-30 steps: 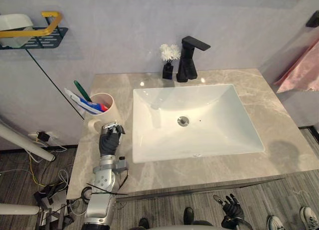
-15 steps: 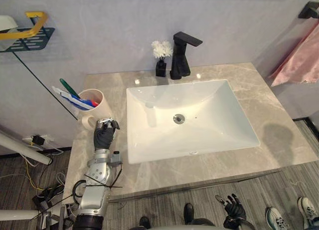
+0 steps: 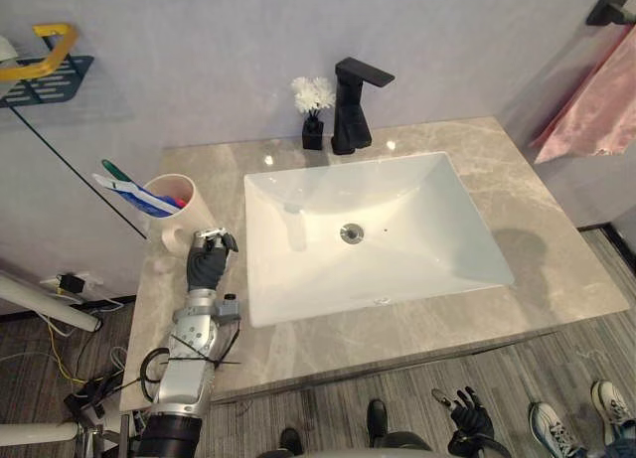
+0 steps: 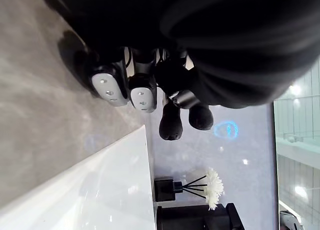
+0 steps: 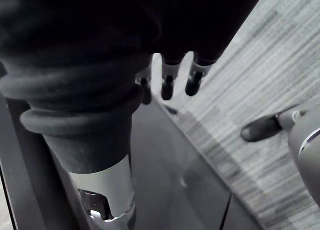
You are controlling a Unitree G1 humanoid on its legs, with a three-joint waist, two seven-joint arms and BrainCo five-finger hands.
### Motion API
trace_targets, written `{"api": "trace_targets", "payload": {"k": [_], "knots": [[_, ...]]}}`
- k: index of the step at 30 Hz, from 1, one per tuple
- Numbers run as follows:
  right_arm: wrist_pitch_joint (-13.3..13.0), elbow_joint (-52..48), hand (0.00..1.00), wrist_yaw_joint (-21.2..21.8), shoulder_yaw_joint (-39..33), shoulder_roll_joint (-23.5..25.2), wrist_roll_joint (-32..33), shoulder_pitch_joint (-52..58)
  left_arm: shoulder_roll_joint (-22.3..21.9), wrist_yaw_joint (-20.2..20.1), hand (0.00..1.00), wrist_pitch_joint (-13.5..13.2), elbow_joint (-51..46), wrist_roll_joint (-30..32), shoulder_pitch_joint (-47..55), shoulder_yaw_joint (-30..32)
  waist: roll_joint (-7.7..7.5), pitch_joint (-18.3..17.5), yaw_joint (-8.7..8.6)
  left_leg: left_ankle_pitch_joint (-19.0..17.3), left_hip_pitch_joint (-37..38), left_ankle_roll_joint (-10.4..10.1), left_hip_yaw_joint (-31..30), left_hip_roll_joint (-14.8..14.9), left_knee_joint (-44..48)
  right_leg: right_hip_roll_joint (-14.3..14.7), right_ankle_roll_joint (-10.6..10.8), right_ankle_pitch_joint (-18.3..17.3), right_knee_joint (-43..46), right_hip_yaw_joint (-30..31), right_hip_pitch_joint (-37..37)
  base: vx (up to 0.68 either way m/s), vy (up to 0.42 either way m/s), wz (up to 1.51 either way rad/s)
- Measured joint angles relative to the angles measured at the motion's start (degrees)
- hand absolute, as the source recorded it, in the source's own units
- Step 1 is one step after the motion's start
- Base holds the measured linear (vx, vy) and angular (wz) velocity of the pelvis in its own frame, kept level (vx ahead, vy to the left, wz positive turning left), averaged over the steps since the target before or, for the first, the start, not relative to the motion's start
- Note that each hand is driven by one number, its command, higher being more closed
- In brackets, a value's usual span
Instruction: Organize washtable
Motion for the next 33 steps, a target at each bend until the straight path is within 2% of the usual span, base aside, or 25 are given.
{"api": "trace_targets", "payload": {"k": [2,10,14,20,30,33], "knots": [[0.0,-0.7,0.0,0.0,-0.1,0.0,0.0,0.0,0.1,0.1,1.0,-0.1,0.9,0.2,-0.7,1.0,-0.02,0.0,-0.76,0.0,0.0,0.0,0.0,0.0,0.0,0.0,0.0,0.0,0.0,0.0,0.0,0.0,0.0,0.0],[0.0,-0.6,0.0,0.0,-0.1,0.0,0.0,0.1,0.5,0.5,1.0,0.0,2.0,0.3,-2.2,1.3,-0.15,0.1,-0.82,-0.1,0.0,0.0,0.0,0.0,0.0,-0.1,0.1,0.1,0.0,0.0,0.0,-0.03,-0.019,0.0],[0.0,-0.6,0.0,0.0,-0.1,0.0,0.0,0.1,-1.5,1.3,1.0,-0.1,0.8,-0.2,-1.6,1.2,-0.15,0.1,-0.76,-0.1,0.0,0.0,-0.2,0.0,0.0,-0.3,0.1,0.1,0.0,-0.3,0.1,-0.01,-0.005,0.01],[0.0,-0.6,0.0,0.0,0.2,0.0,0.0,0.2,-4.3,1.0,1.0,-0.1,-4.3,-2.1,2.2,-3.5,-0.03,0.2,-0.8,-0.1,0.1,0.0,-1.6,-0.1,0.2,-0.6,0.1,0.1,0.0,-2.9,1.0,-0.02,-0.014,0.11],[-0.1,-0.4,0.0,0.0,2.7,0.2,0.0,0.2,-5.3,-1.9,1.0,-1.4,-11.5,-6.2,7.9,-8.1,0.05,0.2,-0.36,0.1,0.1,0.1,-3.6,-0.6,0.7,-1.3,0.1,0.0,0.0,-5.8,2.3,-0.05,-0.018,0.11],[-0.1,0.2,0.0,0.0,3.7,0.2,0.0,0.3,-5.6,-2.7,1.0,-1.6,-13.7,-7.1,9.7,-8.9,0.07,0.2,0.26,0.1,0.3,0.2,-3.7,-0.6,0.7,-1.4,0.1,0.0,0.0,-6.4,2.7,-0.04,-0.015,0.1]]}}
